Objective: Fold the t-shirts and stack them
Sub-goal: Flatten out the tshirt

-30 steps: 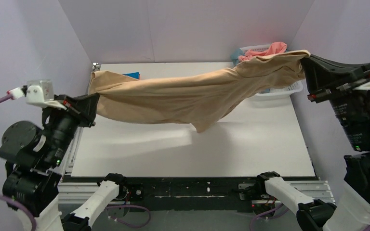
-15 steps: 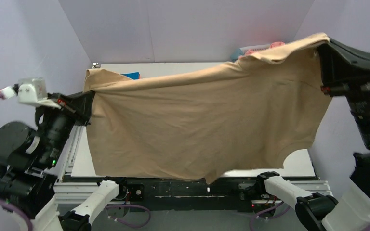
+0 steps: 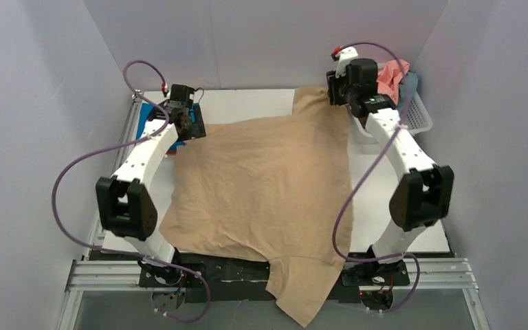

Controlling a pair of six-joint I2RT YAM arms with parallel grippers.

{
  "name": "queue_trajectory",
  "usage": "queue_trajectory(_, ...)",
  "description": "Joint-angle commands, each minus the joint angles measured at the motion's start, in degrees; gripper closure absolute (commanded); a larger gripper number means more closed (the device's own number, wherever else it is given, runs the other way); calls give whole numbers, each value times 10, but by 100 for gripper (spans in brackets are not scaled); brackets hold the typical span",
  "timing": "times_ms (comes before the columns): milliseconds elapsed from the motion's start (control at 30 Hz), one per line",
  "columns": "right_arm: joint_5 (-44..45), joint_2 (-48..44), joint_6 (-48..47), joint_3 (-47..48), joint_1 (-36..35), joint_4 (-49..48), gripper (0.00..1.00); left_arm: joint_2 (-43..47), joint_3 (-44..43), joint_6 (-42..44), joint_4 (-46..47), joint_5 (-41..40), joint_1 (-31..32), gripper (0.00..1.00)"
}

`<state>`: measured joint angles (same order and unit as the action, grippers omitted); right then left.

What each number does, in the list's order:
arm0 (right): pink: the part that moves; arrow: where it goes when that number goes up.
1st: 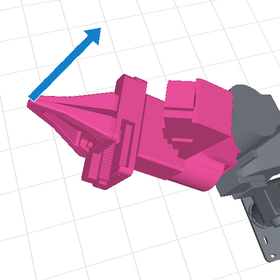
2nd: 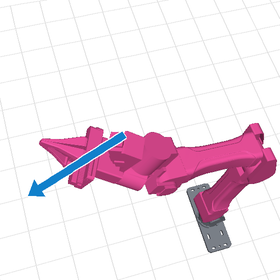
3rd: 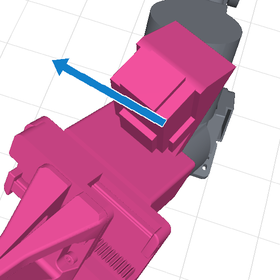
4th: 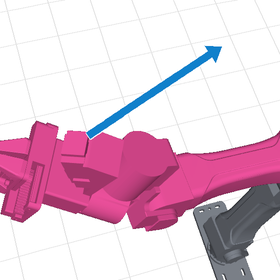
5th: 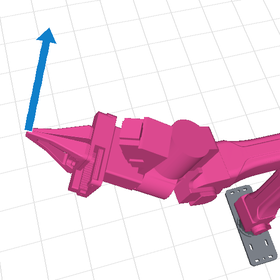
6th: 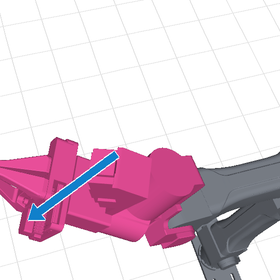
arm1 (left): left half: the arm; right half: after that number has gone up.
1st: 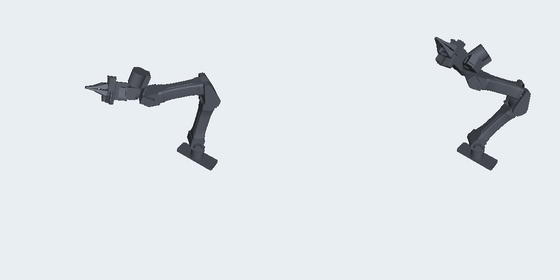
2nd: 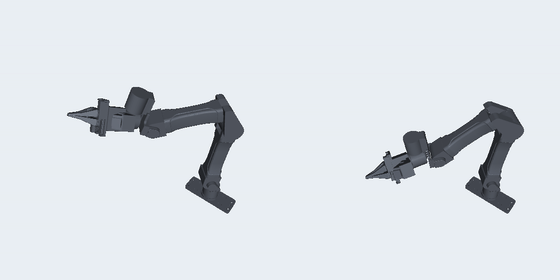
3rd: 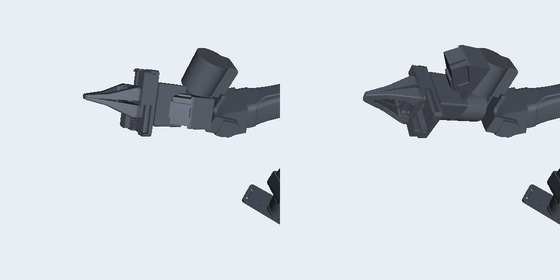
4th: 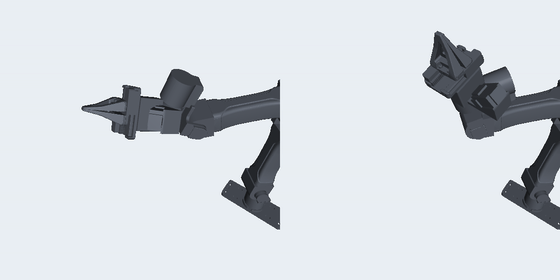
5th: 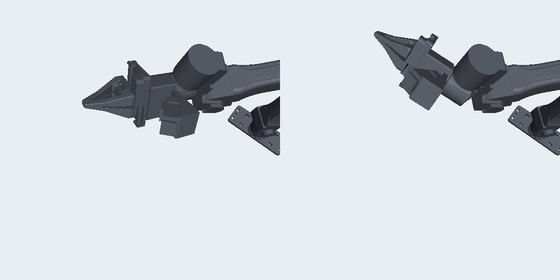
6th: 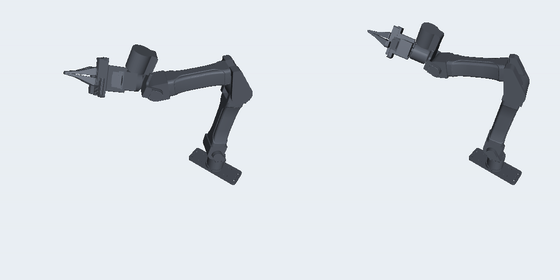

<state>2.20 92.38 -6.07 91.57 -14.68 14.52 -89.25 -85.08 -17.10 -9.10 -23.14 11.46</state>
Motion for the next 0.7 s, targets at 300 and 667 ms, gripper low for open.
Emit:
queue_trajectory(300,47,117,25,114,-16,83,17,-76,-41,-84,-109,101,-34,2)
queue_trajectory(667,-66,-22,259,-194,-115,138,18,15,186,-158,-14,284,1,2)
